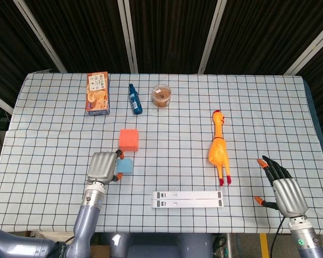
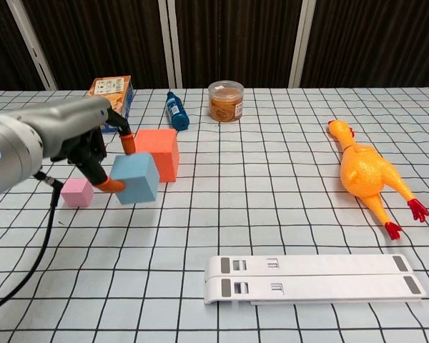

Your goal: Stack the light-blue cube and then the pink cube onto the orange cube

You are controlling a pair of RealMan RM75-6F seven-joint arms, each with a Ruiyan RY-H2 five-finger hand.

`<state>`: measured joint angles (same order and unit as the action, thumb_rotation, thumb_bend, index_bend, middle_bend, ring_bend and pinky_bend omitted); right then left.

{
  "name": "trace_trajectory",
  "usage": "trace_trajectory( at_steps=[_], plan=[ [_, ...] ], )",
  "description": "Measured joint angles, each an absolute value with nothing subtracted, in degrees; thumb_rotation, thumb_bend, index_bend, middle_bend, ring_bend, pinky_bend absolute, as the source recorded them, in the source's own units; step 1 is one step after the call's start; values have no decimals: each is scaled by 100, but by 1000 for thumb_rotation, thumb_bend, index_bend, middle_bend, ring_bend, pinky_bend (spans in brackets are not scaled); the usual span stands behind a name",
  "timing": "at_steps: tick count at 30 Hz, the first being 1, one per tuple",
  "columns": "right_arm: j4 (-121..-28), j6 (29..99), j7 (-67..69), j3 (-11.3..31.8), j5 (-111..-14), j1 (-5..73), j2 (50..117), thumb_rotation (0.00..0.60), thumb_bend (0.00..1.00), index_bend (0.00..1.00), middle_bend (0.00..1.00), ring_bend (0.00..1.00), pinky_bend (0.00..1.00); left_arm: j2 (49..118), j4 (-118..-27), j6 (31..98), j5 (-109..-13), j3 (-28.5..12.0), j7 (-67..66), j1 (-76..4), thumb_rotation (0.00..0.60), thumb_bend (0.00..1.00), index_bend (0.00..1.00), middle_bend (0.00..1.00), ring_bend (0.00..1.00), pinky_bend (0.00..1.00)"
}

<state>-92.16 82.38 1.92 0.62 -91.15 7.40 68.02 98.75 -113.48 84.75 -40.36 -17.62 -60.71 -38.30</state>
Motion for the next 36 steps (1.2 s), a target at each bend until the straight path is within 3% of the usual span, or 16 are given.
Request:
trace_trajectory(
  at_steps=[12, 36],
  plan=[
    [-9191, 8166, 129, 57, -9074, 762, 6844, 600, 160, 102, 74, 124, 218, 9435, -11433, 8688, -3114, -2650, -6879, -4619, 600, 315, 447, 1000, 824, 840],
    [-9140, 8156, 166, 86, -8996, 760, 6852, 600, 160, 102, 73, 124, 218, 9820, -9679, 8112, -2251, -2828, -6546, -5634, 600, 315, 445, 1000, 820, 837]
  ],
)
